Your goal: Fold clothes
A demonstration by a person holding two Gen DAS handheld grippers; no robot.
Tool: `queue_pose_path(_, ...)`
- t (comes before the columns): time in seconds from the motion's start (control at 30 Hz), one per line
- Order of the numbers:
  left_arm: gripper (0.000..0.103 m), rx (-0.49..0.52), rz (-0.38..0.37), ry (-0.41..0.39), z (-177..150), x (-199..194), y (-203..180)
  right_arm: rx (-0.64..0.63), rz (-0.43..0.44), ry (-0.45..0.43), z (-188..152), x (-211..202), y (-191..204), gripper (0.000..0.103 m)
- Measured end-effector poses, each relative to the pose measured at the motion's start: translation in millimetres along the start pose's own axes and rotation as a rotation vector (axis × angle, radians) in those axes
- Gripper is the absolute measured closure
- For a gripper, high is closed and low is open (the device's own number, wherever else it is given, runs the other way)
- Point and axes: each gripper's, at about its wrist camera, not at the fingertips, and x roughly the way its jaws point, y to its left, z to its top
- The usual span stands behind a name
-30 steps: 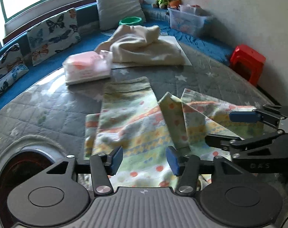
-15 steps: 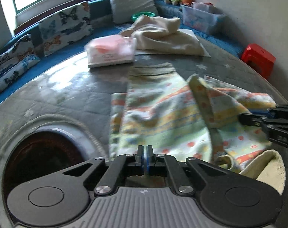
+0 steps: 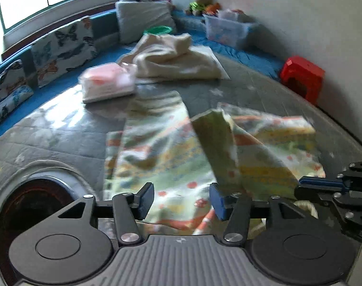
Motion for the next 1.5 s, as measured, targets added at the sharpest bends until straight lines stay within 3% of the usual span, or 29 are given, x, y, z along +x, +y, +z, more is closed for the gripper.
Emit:
queue_pose_path(0.07,0.059,0.017,-0.003,0.016,-3.6,7.6,-2.5,0.007,0.001,0.005,-5.8,-3.3,-0.3,0.099)
queue_pose_path(0.13,0.087,0.003,-0.004,0.019,-8.7,6.5,3.6,0.016,-0.001,0.01,-11.0,-5.7,-1.5,0.099)
queue_pose_path(0.23,0.097,-0.024,-0.003,0.019,-16.5,2.9,14.0,0.026,-0.009,0.025,-17.7,-7.7,-4.7,0.099)
queue_pose_path(0.4,0.098,-0.076,0.003,0.002,-31.7,-13.2,31.4,0.018,-0.022,-0.003,-14.6,-12.6,-5.7,0.093)
queue_pose_path(0.53,0.099,-0.135,0.004,-0.016,-52.0,-33.8,46.8,-0.02,-0.035,-0.049,-2.4,-9.3,2.7,0.059)
queue_pose_path(0.63,0.099,-0.181,0.006,-0.025,-70.4,-50.3,58.1,-0.035,-0.024,-0.061,6.5,2.3,9.7,0.053)
queue_pose_path(0.8,0.099,-0.251,0.024,-0.031,-102.8,-77.3,75.7,-0.07,0.019,-0.016,10.3,29.1,28.4,0.052)
queue_pose_path(0.9,0.099,-0.292,0.04,-0.033,-122.4,-92.4,85.4,-0.096,0.048,0.014,9.7,43.7,41.7,0.057)
queue_pose_path(0.97,0.099,-0.321,0.054,-0.043,-136.2,-104.4,92.2,-0.114,0.067,0.034,9.3,53.5,50.5,0.081)
queue_pose_path(1.03,0.099,-0.35,0.064,-0.059,-149.2,-117.3,98.4,-0.125,0.088,0.041,7.9,57.7,59.5,0.094)
queue_pose_path(1.33,0.099,-0.453,0.113,-0.063,-208.3,-162.5,116.3,-0.123,0.166,-0.048,-5.7,-4.6,75.1,0.099)
queue_pose_path(1.5,0.099,-0.494,0.128,-0.018,-238.5,-181.8,122.8,-0.163,0.18,-0.011,-19.6,-39.9,72.4,0.099)
